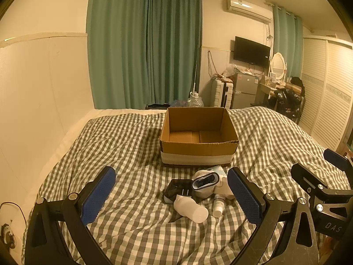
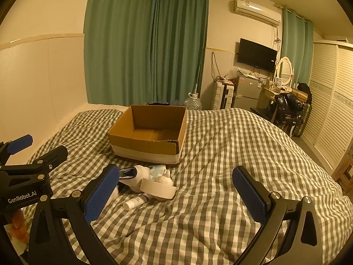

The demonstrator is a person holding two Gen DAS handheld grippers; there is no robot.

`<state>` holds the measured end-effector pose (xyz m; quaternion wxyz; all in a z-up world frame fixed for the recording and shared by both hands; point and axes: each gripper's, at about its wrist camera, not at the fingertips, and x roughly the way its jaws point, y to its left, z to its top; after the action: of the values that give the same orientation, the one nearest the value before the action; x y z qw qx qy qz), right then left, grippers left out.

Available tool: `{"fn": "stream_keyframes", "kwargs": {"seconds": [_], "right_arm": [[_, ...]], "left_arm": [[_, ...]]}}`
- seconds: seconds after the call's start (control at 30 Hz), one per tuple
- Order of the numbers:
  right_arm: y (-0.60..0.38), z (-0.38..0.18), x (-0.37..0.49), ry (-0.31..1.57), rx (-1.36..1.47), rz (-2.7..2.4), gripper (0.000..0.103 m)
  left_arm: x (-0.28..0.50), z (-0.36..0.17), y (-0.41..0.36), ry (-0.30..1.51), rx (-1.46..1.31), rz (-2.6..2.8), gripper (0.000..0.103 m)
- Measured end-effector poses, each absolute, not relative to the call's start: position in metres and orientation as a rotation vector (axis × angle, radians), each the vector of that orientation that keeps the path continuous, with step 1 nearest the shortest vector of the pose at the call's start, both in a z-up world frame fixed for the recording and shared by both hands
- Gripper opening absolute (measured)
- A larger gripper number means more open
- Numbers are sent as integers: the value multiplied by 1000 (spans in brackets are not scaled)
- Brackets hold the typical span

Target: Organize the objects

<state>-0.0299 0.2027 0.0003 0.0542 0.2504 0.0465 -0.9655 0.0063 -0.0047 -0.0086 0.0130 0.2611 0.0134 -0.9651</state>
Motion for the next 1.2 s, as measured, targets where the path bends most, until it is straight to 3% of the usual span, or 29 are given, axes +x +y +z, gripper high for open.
{"fn": "stream_keyframes", "kwargs": {"seconds": [0.87, 1.2], "right_arm": [[200, 0, -32, 156, 778, -2925, 103], [202, -28, -64, 164, 963, -2902, 103]], "left_arm": [[1, -14, -4, 28, 861, -3005, 103], [-23, -38, -1, -1, 980, -2970, 103]]}}
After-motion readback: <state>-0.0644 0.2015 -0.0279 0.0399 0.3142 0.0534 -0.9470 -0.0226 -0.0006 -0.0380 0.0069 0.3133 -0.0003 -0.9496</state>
